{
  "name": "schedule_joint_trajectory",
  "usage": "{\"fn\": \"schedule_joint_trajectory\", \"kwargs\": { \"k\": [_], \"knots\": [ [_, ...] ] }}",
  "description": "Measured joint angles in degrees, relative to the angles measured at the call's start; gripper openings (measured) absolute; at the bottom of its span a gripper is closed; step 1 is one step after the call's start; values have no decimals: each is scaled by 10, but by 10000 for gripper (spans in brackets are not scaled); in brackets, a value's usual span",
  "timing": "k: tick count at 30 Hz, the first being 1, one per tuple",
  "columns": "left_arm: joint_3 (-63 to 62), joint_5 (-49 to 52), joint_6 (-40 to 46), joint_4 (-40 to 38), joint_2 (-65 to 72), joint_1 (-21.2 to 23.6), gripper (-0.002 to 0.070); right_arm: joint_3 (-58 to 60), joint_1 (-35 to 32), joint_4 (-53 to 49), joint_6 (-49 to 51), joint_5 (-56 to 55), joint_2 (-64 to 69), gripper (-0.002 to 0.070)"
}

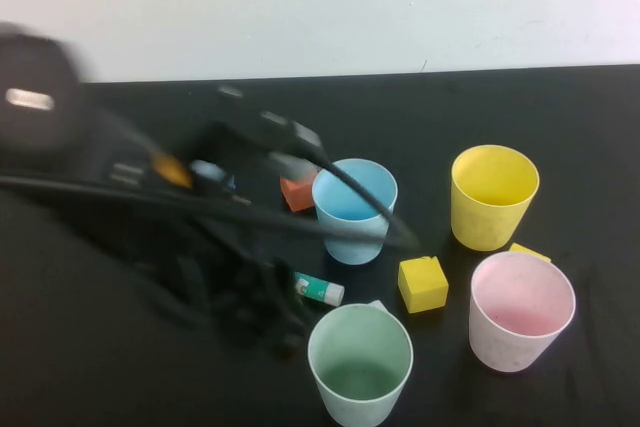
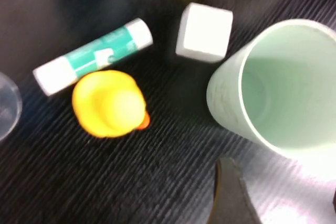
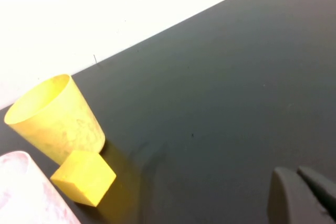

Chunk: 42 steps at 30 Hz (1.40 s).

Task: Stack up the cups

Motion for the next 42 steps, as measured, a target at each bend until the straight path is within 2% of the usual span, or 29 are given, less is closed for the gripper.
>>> {"fn": "schedule_joint_trajectory", "kwargs": {
  "k": [4,6,12,20,22,25,26,28,32,42],
  "knots": [
    [-42,-10,-61,91,59,-76,375,0,0,0,0,0,0,-3],
    [-63,-10,-82,124,88,-93,375,0,0,0,-4,0,0,-3],
    [-118,9,-98,135,152,-98,375,0,0,1,-10,0,0,-3],
    [-128,24,-115,134,203,-98,370,0,0,1,-10,0,0,-3],
    [-128,24,-125,135,213,-98,330,0,0,1,-12,0,0,-3],
    [-128,24,-127,135,222,-98,143,0,0,1,-19,0,0,-3],
    [-128,26,-127,135,224,-98,96,0,0,1,-19,0,0,-3],
    [-128,32,-127,135,224,-98,47,0,0,1,-21,0,0,-3],
    [-135,63,-130,133,213,-98,12,0,0,1,-21,0,0,-3],
    [-246,65,-171,161,81,-98,7,0,0,1,-22,0,0,-3]
  ]
}}
